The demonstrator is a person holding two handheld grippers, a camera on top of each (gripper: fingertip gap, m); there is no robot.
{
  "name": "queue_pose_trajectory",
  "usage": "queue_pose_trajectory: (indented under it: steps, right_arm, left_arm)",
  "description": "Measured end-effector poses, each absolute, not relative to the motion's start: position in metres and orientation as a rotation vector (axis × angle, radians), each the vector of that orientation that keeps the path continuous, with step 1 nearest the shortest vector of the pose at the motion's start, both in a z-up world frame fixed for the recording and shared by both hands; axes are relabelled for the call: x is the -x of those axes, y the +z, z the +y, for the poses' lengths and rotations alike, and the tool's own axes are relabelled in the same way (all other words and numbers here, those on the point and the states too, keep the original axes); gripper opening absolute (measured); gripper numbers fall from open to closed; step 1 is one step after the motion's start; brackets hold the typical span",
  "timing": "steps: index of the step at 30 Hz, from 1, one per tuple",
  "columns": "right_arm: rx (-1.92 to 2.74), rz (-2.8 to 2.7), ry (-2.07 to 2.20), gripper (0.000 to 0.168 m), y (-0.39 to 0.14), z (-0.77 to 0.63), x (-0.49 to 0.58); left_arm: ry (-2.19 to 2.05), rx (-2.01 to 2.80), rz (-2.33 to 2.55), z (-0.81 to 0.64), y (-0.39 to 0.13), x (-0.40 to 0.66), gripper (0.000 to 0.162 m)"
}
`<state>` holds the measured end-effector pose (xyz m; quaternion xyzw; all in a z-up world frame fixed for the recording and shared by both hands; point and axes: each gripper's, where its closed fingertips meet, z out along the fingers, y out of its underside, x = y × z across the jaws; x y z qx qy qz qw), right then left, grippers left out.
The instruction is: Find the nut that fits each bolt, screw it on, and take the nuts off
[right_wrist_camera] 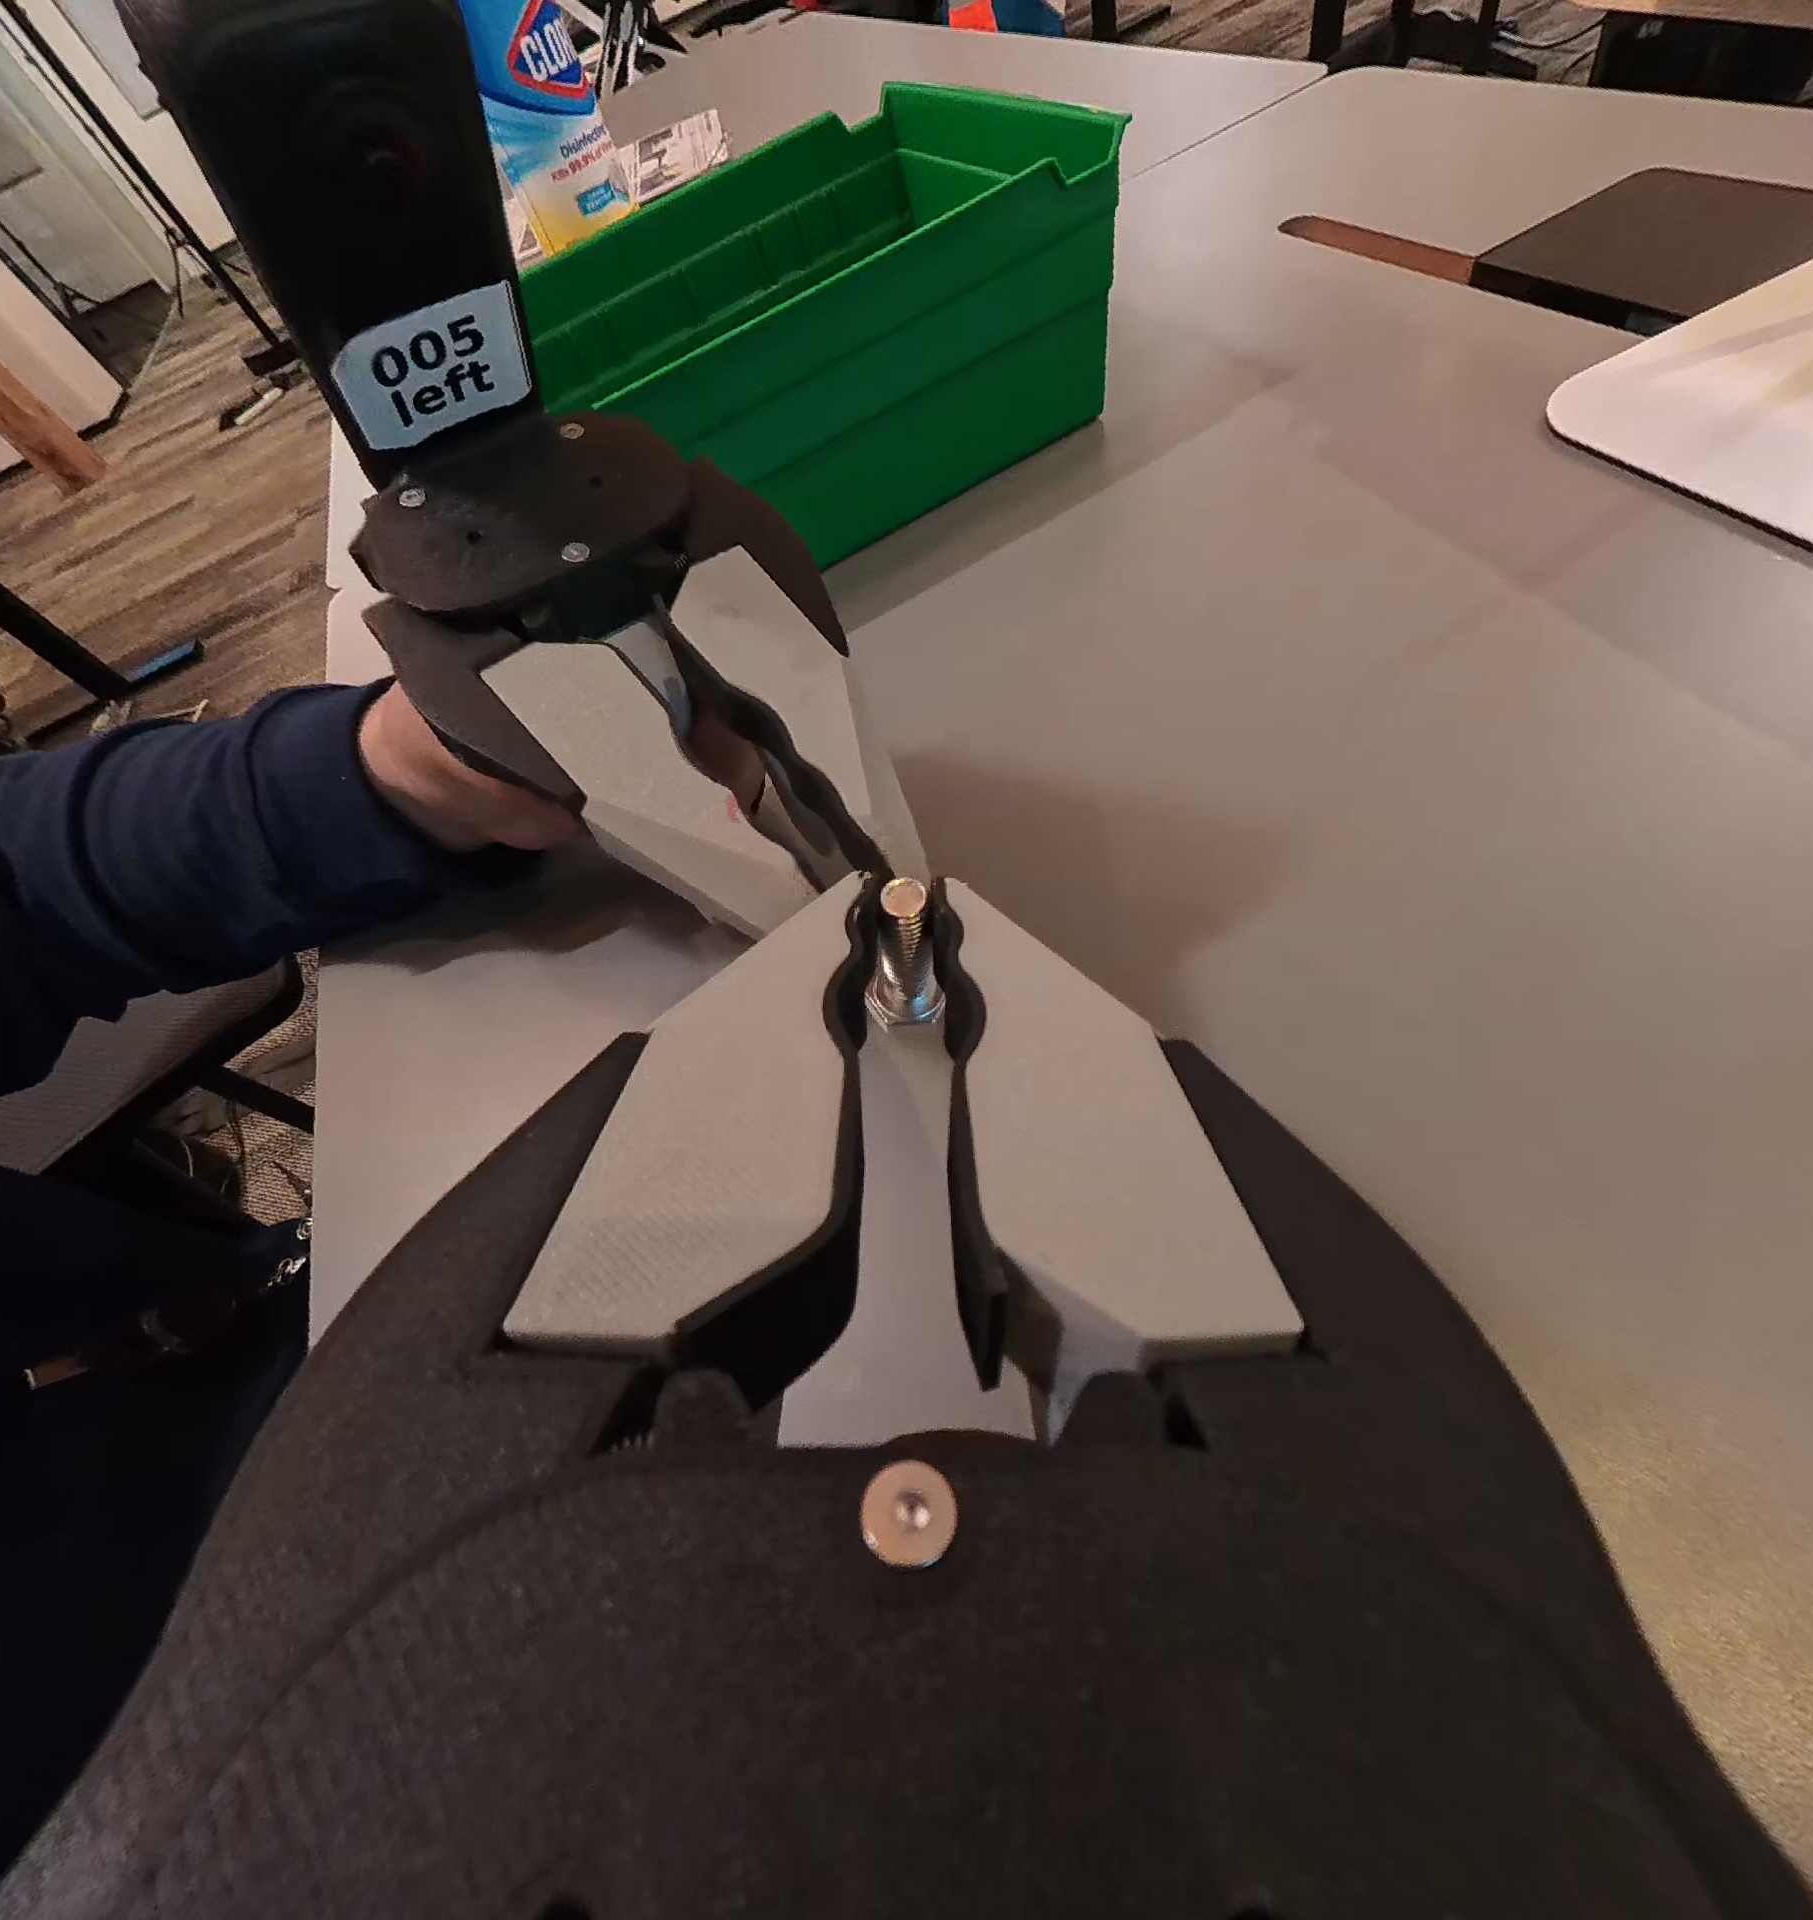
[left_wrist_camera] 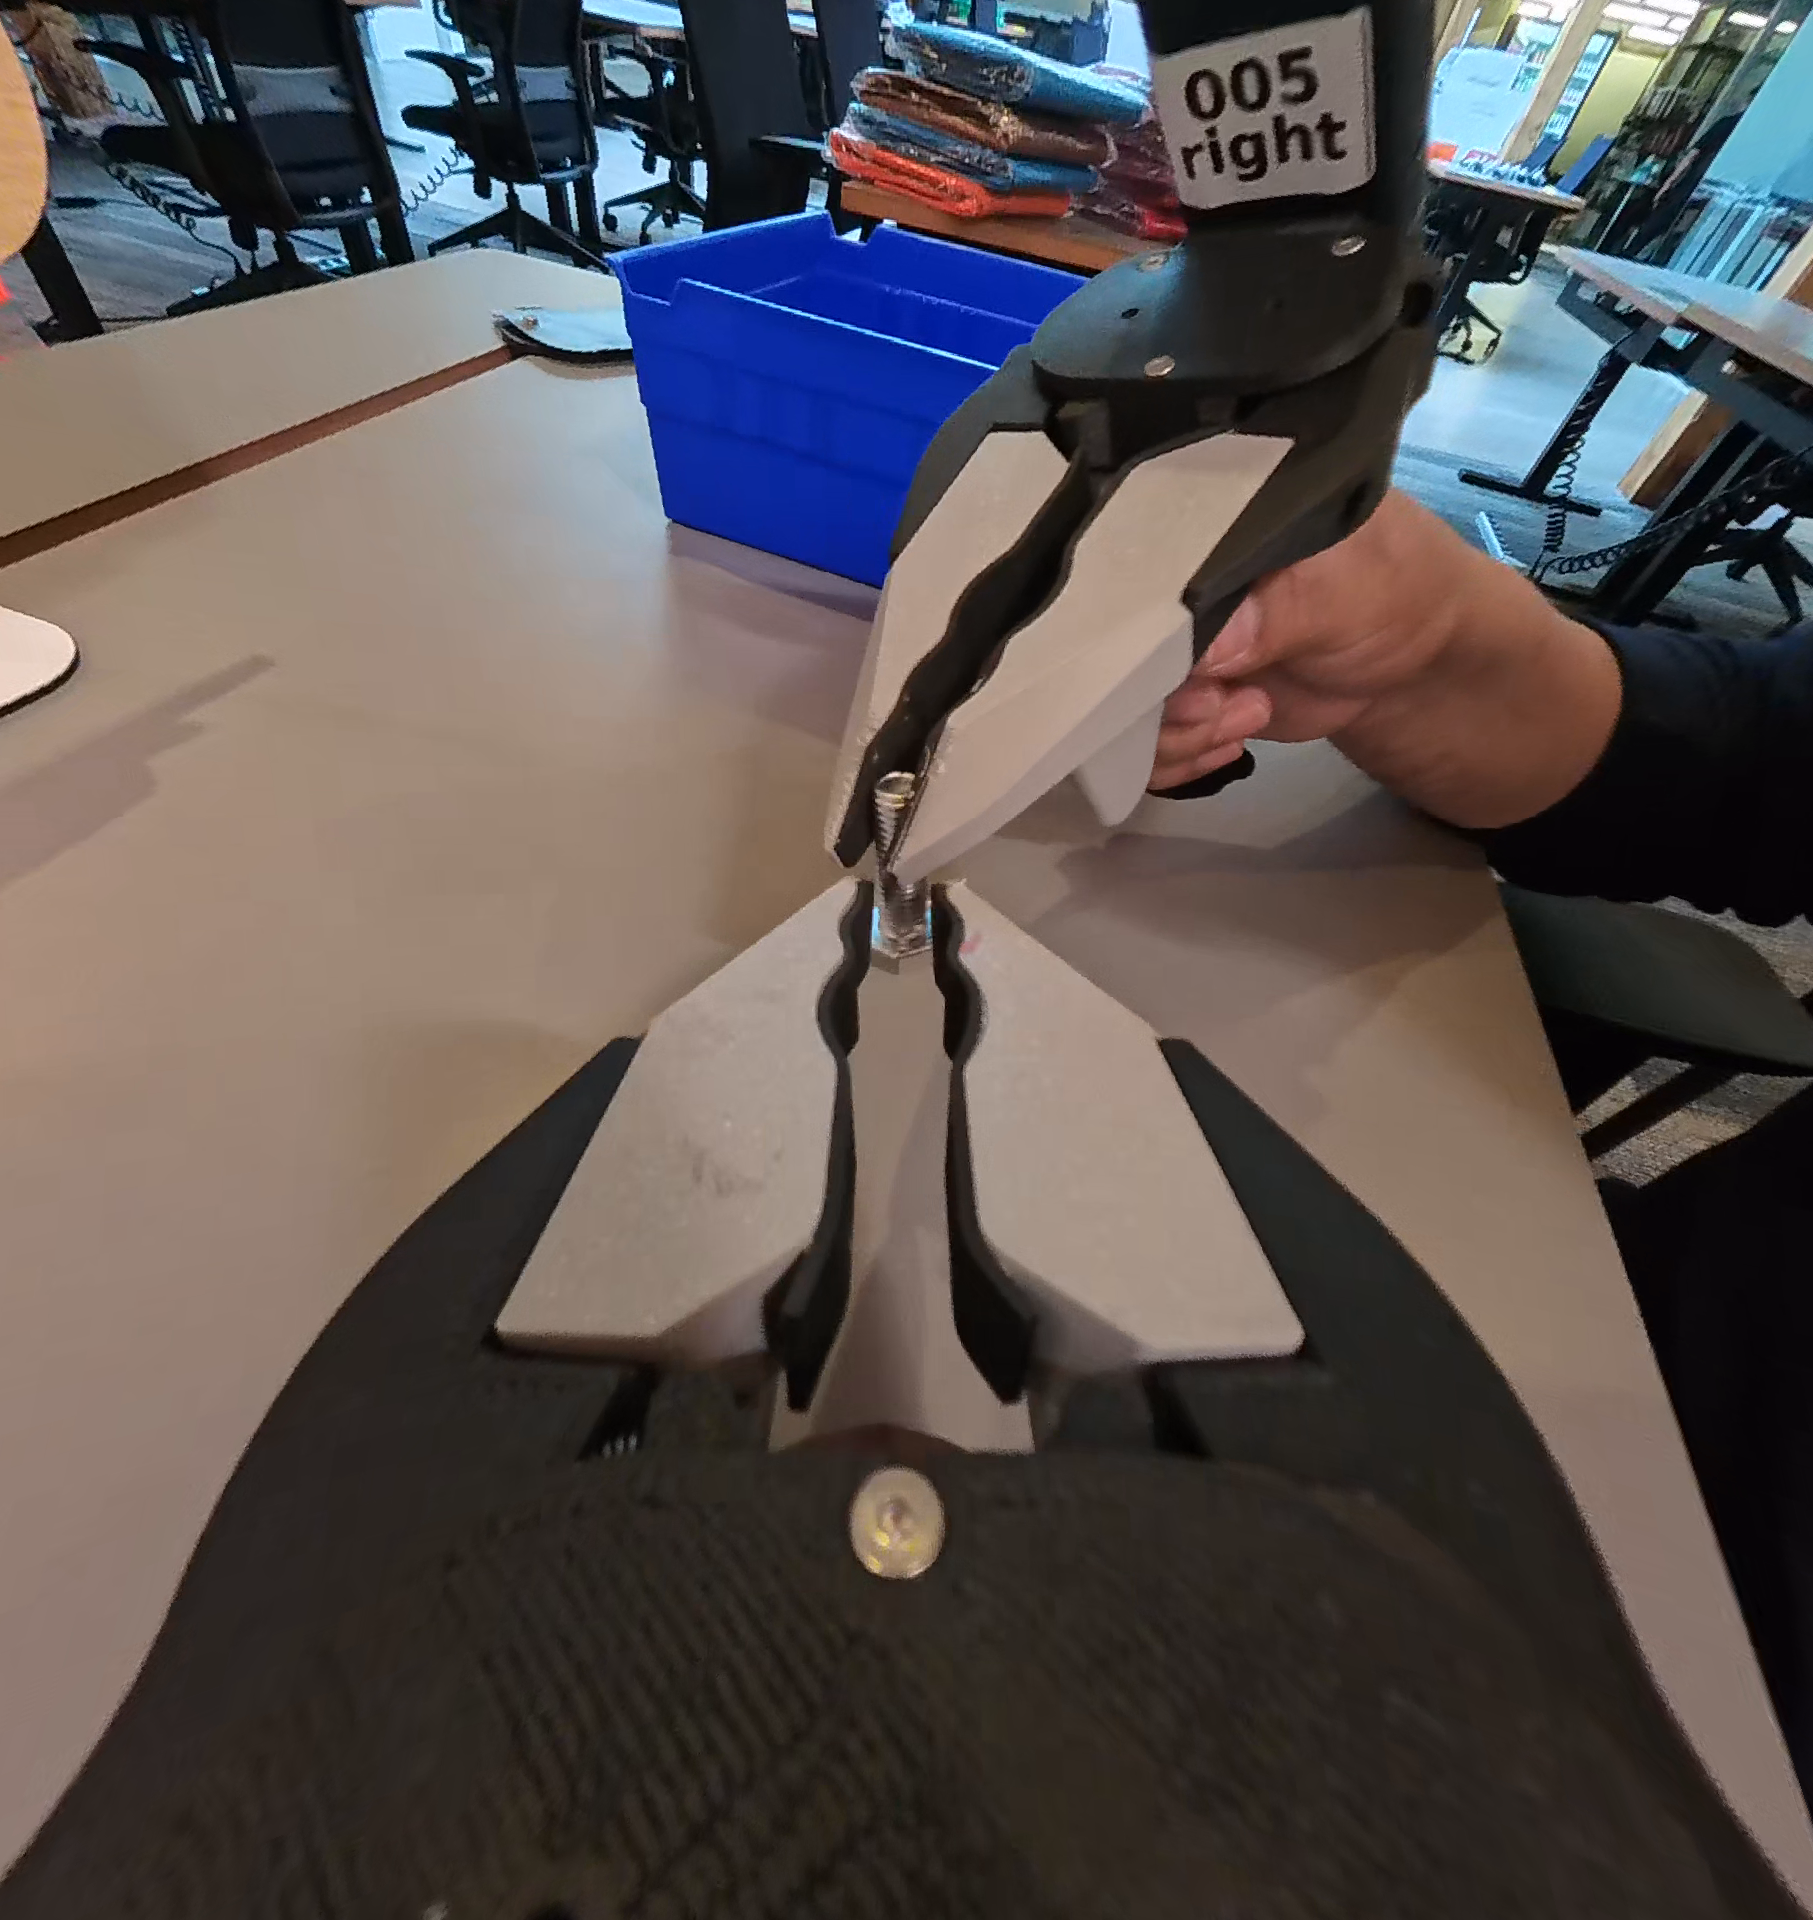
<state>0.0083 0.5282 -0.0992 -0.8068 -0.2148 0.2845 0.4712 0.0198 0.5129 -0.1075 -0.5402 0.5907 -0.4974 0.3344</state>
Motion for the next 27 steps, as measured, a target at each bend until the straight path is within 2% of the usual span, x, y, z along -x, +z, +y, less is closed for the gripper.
queue_pose_trajectory:
  steps: [27]
  right_arm:
    - [1.972, -0.519, 0.717, 0.007, -0.0959, 0.5262, -0.0053]
  left_arm:
    - [-1.296, 1.418, 1.563, 0.5093, -0.1127, -0.0233, 0.007]
